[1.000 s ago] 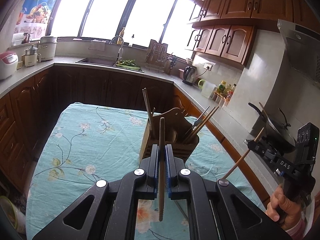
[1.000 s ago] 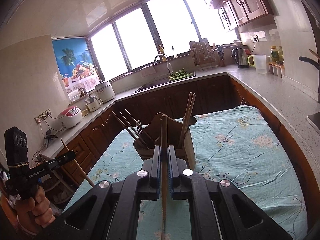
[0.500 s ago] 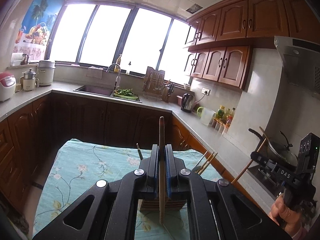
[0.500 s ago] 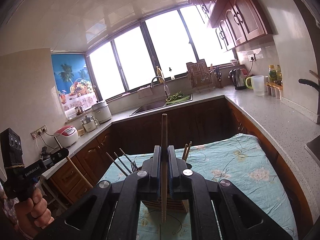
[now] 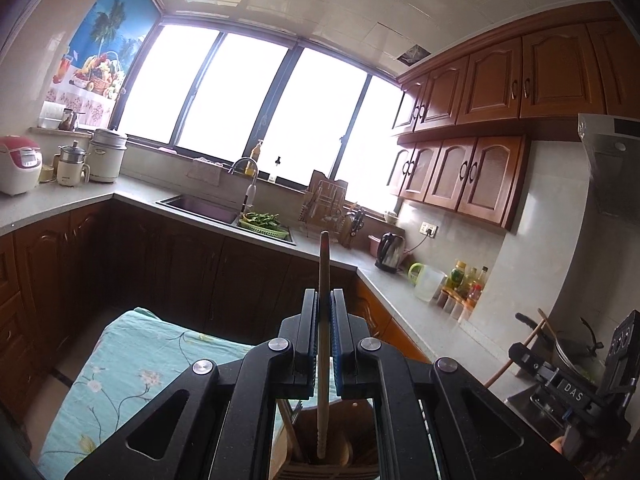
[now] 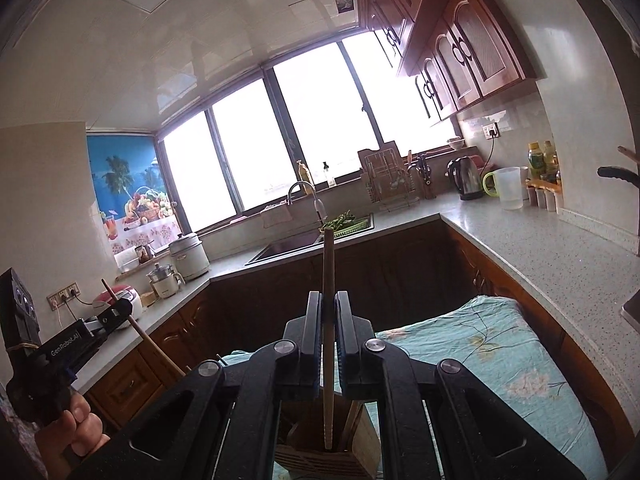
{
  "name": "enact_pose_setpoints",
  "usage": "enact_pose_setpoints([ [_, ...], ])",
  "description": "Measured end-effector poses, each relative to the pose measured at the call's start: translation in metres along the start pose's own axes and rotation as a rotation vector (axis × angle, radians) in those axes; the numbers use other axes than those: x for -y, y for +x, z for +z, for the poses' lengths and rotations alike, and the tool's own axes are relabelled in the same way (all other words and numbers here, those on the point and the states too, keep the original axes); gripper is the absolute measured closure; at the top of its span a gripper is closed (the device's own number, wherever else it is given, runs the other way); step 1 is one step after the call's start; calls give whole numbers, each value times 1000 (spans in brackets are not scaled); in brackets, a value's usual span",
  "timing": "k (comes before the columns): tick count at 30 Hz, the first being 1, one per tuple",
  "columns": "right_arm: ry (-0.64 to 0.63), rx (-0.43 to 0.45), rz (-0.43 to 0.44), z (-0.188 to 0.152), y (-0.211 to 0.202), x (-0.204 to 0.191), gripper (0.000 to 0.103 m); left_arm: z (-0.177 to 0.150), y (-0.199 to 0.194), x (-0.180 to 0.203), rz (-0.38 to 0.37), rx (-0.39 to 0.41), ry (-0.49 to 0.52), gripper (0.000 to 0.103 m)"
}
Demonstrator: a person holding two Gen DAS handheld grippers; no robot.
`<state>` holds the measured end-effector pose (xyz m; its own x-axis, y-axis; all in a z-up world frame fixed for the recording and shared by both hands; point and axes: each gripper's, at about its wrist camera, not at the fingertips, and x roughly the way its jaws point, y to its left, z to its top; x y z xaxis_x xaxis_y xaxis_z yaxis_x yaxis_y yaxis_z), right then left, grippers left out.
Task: Organize utensils
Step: 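Lower the chopsticks into the holder and open both tools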
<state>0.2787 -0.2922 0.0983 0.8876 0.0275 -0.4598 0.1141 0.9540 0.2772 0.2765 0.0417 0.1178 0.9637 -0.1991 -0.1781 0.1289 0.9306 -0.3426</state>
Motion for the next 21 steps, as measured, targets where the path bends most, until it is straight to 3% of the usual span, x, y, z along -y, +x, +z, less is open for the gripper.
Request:
enact_pose_setpoints([
  [12, 19, -76, -22, -43, 37, 17, 97, -68, 53, 0, 38, -58, -6, 99],
  [21, 14, -148, -22, -62, 49, 22, 97, -81, 77, -3, 36, -144, 21, 98],
])
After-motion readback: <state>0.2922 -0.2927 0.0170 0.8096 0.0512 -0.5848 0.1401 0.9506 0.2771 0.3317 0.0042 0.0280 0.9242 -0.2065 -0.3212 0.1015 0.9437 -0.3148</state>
